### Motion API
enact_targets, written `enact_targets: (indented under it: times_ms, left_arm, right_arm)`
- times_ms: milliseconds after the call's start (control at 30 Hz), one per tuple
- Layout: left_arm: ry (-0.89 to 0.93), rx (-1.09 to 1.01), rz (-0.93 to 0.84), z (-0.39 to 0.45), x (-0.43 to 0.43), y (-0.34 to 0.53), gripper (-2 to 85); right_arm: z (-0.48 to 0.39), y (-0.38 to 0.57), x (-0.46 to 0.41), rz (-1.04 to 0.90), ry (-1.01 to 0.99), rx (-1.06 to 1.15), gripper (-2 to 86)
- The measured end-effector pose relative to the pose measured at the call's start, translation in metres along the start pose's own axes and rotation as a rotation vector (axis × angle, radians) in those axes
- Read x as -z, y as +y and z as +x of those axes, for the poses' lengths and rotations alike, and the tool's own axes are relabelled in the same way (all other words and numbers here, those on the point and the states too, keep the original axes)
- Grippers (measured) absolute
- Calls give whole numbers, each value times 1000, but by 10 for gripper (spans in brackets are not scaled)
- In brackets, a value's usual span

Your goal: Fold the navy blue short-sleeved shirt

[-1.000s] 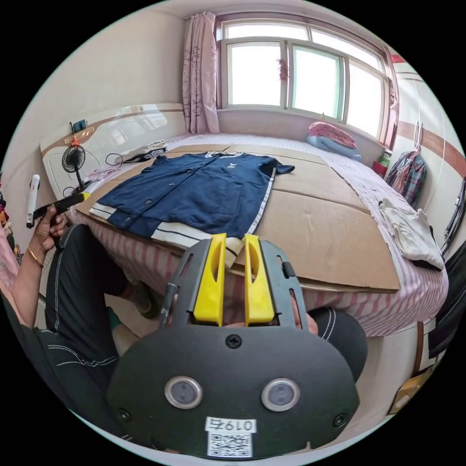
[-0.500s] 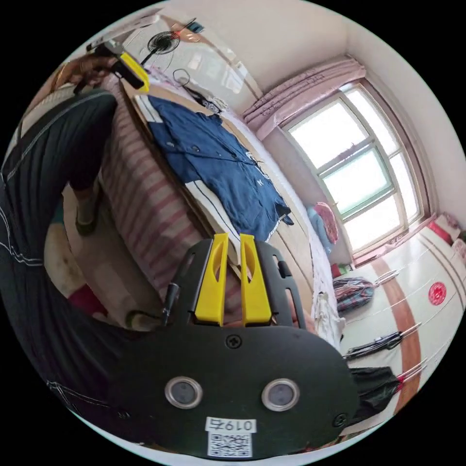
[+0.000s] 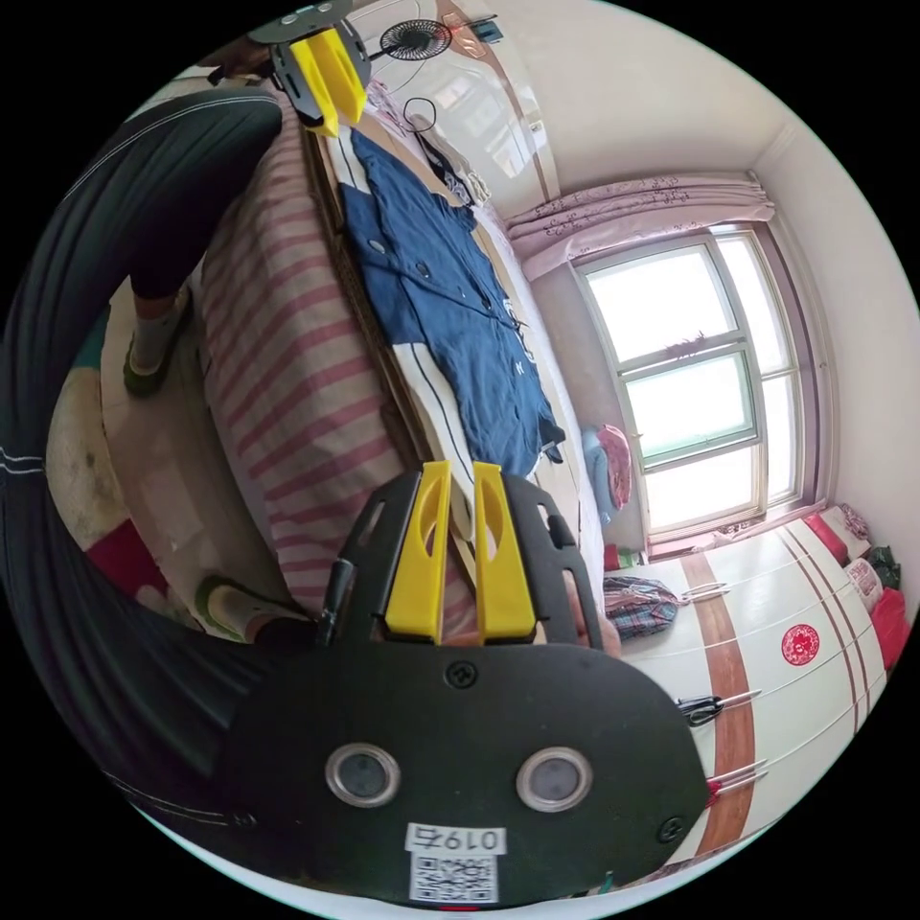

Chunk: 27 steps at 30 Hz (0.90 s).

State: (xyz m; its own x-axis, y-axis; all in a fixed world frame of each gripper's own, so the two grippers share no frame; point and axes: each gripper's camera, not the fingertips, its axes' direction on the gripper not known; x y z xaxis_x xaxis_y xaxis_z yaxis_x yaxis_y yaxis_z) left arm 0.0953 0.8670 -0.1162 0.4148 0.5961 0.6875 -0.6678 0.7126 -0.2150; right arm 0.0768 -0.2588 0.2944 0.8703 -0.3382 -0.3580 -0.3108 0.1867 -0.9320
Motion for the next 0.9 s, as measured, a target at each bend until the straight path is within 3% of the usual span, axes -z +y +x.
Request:
enact_targets:
  times_ms: [900]
  left_arm:
    - [2,-51,43,37,-4,-30,42]
  right_arm:
    - [109,-52,-27,-20,49,65,24]
